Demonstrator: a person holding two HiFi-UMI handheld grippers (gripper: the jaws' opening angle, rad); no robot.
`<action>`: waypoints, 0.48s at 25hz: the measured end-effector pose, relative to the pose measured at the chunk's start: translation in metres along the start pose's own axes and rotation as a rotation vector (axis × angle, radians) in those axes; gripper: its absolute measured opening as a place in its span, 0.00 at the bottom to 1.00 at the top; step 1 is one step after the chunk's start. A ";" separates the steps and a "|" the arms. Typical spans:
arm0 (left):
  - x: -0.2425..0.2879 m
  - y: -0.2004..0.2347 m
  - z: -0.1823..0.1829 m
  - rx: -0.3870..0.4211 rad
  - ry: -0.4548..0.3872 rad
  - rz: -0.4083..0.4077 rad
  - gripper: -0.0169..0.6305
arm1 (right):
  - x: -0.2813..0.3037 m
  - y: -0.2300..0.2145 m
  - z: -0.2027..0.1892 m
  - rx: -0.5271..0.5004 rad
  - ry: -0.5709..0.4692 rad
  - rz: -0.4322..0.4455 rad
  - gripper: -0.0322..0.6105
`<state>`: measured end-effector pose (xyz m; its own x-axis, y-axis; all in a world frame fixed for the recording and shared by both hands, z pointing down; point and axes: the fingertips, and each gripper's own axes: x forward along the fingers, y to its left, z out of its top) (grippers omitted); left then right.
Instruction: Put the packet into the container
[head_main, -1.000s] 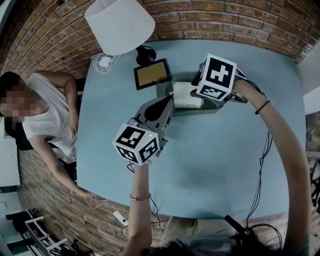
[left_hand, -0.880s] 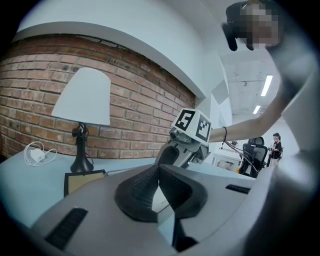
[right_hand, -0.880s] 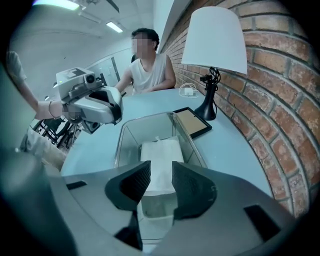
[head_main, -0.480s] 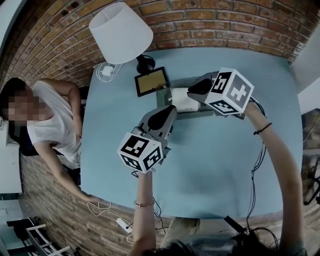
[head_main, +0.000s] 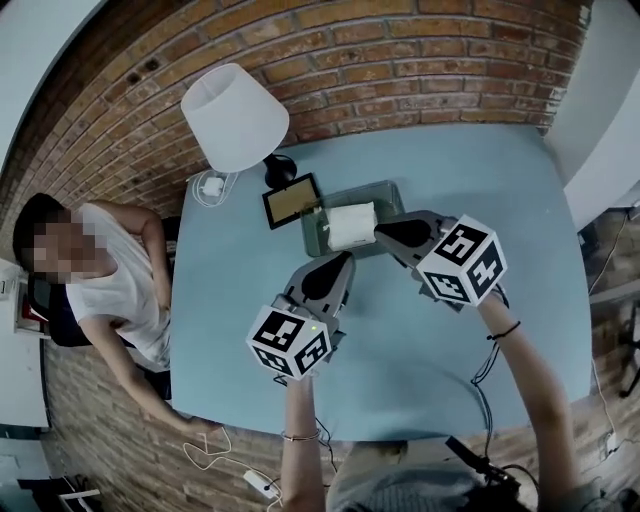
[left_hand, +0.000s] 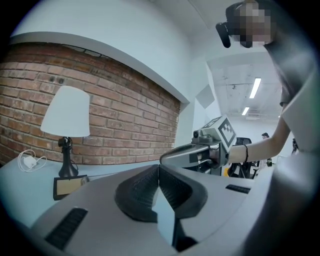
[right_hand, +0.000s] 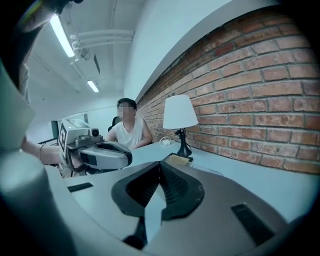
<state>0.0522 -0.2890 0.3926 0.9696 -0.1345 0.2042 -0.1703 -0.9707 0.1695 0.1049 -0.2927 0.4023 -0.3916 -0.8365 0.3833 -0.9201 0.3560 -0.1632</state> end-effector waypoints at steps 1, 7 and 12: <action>-0.001 -0.006 0.002 0.006 0.000 -0.010 0.04 | -0.006 0.002 -0.001 0.026 -0.019 -0.009 0.07; -0.012 -0.037 0.008 0.027 -0.013 -0.055 0.04 | -0.042 0.020 0.008 0.077 -0.132 -0.063 0.07; -0.024 -0.056 0.010 0.037 -0.020 -0.073 0.04 | -0.067 0.046 0.015 0.073 -0.201 -0.079 0.07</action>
<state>0.0404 -0.2336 0.3691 0.9826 -0.0666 0.1736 -0.0928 -0.9847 0.1477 0.0892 -0.2265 0.3555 -0.3037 -0.9294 0.2098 -0.9427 0.2612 -0.2077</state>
